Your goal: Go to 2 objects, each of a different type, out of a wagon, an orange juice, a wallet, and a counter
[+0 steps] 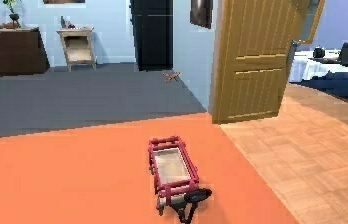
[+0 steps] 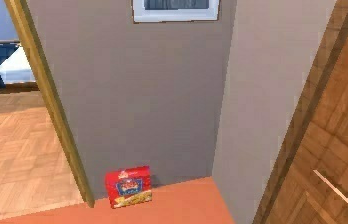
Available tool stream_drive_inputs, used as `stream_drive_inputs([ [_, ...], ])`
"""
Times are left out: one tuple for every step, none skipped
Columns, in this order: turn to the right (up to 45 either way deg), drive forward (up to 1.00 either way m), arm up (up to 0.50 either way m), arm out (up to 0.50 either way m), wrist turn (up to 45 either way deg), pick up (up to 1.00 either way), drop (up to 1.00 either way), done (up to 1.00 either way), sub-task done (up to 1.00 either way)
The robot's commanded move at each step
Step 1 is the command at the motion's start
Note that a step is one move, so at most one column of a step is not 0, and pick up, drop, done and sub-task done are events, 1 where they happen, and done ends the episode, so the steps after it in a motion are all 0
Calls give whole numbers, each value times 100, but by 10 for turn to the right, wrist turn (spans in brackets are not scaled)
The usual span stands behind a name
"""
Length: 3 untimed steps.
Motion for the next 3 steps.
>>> stream_drive_inputs([
  [0,0,0,0,0,0,0,0,100],
  [-450,0,0,0,0,0,0,0,0],
  [0,85,0,0,0,0,0,0,0],
])
